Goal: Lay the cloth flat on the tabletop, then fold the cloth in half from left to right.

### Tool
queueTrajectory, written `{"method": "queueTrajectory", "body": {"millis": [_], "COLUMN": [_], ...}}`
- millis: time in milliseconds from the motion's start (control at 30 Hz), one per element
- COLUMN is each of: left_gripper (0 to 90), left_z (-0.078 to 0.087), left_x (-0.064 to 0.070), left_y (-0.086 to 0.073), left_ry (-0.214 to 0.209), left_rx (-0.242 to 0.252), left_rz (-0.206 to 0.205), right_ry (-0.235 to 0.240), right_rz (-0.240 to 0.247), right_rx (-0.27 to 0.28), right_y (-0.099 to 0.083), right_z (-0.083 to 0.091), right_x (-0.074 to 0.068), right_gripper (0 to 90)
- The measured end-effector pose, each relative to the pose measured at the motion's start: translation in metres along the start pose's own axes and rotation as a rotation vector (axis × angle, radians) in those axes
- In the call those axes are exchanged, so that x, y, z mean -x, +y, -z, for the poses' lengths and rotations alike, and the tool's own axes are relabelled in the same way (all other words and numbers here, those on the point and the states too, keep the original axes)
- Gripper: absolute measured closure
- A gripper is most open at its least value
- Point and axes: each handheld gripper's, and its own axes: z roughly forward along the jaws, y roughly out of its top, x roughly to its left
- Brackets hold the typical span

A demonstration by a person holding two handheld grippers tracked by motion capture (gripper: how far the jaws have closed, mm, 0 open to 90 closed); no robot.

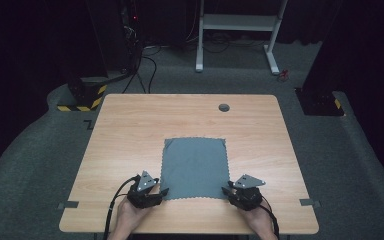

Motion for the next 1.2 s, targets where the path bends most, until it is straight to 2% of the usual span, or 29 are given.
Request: {"method": "queueTrajectory", "body": {"millis": [300, 400, 500, 567, 633, 733, 833, 933, 1100, 1133, 1200], "left_gripper": [41.6, 41.0, 41.1, 42.1, 43.1, 43.5, 42.1, 40.8, 41.9, 42.2, 43.4], "left_z": [0.001, -0.001, -0.004, -0.007, -0.012, -0.022, -0.034, -0.044, -0.06, -0.065, -0.074], "left_x": [-0.002, -0.007, -0.014, -0.019, -0.026, -0.04, -0.055, -0.066, -0.079, -0.082, -0.088], "left_y": [0.0, 0.004, 0.009, 0.014, 0.021, 0.031, 0.044, 0.056, 0.074, 0.077, 0.082], "left_ry": [-0.014, -0.041, -0.029, -0.006, 0.005, 0.007, 0.017, 0.03, 0.085, 0.1, 0.114], "left_rx": [-0.006, -0.008, -0.002, 0.0, 0.003, 0.007, -0.015, -0.027, -0.056, -0.043, -0.064], "left_rz": [-0.002, 0.035, 0.047, 0.033, 0.032, 0.084, 0.126, 0.153, 0.145, 0.151, 0.168], "right_ry": [-0.008, -0.003, 0.004, 0.01, 0.022, 0.056, 0.089, 0.104, 0.136, 0.144, 0.161], "right_rz": [-0.001, -0.023, 0.009, 0.054, 0.079, 0.082, 0.081, 0.104, 0.131, 0.133, 0.149], "right_rx": [-0.001, 0.025, 0.032, 0.049, 0.056, 0.045, 0.03, 0.021, 0.02, 0.019, 0.019], "right_y": [0.0, 0.002, 0.01, 0.015, 0.023, 0.037, 0.047, 0.055, 0.066, 0.067, 0.071], "right_z": [0.001, 0.0, -0.003, -0.007, -0.011, -0.02, -0.032, -0.043, -0.06, -0.063, -0.07], "right_x": [-0.001, -0.003, -0.01, -0.016, -0.022, -0.029, -0.037, -0.049, -0.065, -0.069, -0.077], "right_gripper": [61.6, 62.2, 64.1, 64.3, 64.2, 64.7, 64.5, 64.0, 63.9, 63.9, 63.9]}}
